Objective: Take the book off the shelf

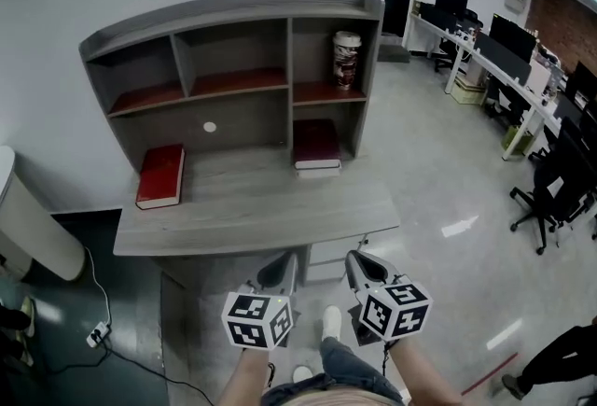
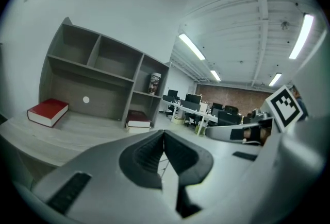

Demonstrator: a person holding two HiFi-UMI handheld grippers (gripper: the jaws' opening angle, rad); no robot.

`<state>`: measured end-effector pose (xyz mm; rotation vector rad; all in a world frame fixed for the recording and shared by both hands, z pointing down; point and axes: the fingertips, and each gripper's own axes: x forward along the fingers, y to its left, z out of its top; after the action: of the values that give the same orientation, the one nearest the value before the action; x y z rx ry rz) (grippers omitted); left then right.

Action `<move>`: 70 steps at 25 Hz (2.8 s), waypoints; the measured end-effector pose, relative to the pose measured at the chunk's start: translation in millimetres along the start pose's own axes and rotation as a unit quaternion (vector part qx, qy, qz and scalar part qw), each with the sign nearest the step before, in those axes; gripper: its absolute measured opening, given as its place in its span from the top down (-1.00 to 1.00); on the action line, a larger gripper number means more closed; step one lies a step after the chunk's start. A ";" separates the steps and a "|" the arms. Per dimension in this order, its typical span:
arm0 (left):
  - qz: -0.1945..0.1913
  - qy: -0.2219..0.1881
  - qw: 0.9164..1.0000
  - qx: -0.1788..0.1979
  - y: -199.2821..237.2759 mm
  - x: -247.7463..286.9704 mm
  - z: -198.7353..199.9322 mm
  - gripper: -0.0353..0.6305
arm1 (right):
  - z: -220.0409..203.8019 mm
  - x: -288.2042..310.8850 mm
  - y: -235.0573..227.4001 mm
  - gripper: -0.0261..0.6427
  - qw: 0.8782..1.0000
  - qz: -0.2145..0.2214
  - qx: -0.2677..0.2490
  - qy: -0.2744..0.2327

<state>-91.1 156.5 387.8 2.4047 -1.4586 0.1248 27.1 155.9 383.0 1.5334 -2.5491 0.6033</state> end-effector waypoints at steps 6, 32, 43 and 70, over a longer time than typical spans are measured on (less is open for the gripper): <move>0.010 0.005 1.000 -0.008 19.8 48.3 10.5 0.86 | 22.8 50.3 -28.2 0.90 1.000 0.003 0.000 0.002; 0.073 0.036 0.995 -0.051 81.1 237.4 37.3 0.86 | 78.4 200.0 -169.1 0.90 0.998 0.034 0.027 0.052; 0.102 0.049 0.992 -0.055 97.6 280.5 42.3 0.85 | 84.0 234.6 -202.1 0.90 0.997 0.029 0.012 0.065; 0.132 0.109 0.983 -0.063 161.5 340.4 38.2 0.49 | 80.3 308.7 -207.1 0.46 0.992 0.057 0.013 0.112</move>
<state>-74.9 -212.7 470.5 2.0180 -1.6195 0.3357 65.7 -215.1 456.6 1.2536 -2.4785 0.7780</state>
